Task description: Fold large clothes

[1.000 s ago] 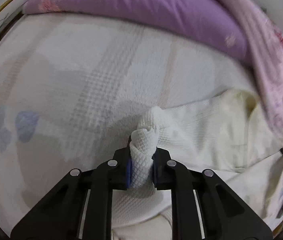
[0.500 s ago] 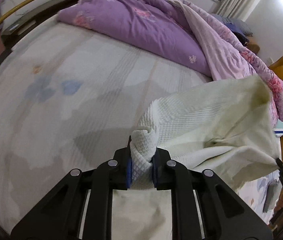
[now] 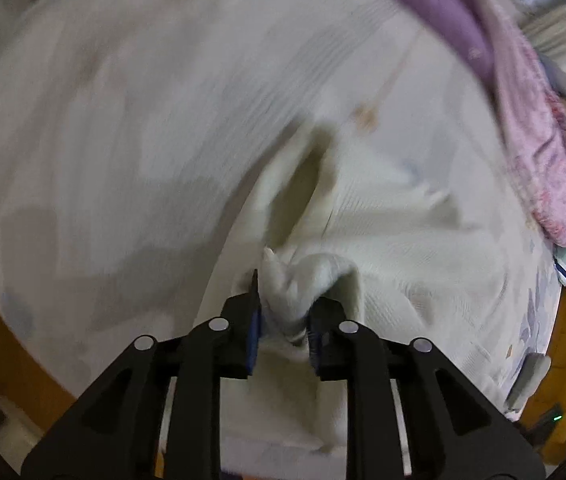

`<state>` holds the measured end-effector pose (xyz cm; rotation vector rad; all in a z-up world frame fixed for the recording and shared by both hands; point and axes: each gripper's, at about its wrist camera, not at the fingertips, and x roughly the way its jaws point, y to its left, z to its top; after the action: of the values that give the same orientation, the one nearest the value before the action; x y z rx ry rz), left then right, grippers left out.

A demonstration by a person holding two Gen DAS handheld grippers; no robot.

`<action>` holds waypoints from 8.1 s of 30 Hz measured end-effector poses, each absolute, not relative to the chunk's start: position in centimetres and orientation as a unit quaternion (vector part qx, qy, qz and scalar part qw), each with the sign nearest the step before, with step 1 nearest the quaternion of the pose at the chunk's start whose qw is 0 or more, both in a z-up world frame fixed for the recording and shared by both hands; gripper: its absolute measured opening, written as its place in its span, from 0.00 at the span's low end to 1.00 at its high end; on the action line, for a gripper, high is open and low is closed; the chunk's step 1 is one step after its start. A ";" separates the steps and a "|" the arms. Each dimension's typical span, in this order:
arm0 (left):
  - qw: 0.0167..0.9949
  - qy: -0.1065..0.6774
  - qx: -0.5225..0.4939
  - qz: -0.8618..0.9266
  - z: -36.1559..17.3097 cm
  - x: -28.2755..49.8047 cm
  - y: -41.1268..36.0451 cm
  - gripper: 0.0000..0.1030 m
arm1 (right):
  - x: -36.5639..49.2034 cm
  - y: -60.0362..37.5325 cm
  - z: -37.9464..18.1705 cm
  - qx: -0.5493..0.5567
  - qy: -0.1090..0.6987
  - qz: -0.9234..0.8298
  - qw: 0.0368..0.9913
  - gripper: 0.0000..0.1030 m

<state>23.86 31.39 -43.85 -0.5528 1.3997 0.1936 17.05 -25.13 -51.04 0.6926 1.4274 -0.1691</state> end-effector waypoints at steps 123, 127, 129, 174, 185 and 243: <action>0.701 0.665 -0.241 -0.095 -43.1 19.5 23.2 0.09 | 14.3 10.6 -49.7 0.082 0.548 0.252 0.793 0.64; 0.686 0.675 -0.248 -0.110 -43.3 19.1 23.9 0.09 | 16.4 11.5 -51.4 0.119 0.550 0.240 0.791 0.64; 0.679 0.677 -0.255 -0.121 -43.5 19.5 24.0 0.09 | 17.2 12.0 -51.9 0.129 0.559 0.233 0.785 0.63; 0.675 0.709 -0.180 -0.099 -50.4 21.3 4.9 0.79 | 9.0 -27.0 -55.9 0.556 0.534 -0.116 0.627 0.26; 0.658 0.722 -0.193 -0.088 -53.0 19.3 4.8 0.82 | 15.9 -26.8 -48.8 0.391 0.542 -0.026 0.744 0.28; 0.609 0.736 -0.226 -0.188 -49.3 18.5 2.2 0.25 | 6.6 -25.7 -62.1 0.748 0.403 -0.080 0.521 0.63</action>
<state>18.51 2.15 -49.25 -0.5228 1.7001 -0.4347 6.65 -25.67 -62.09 1.7937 0.9651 -0.1913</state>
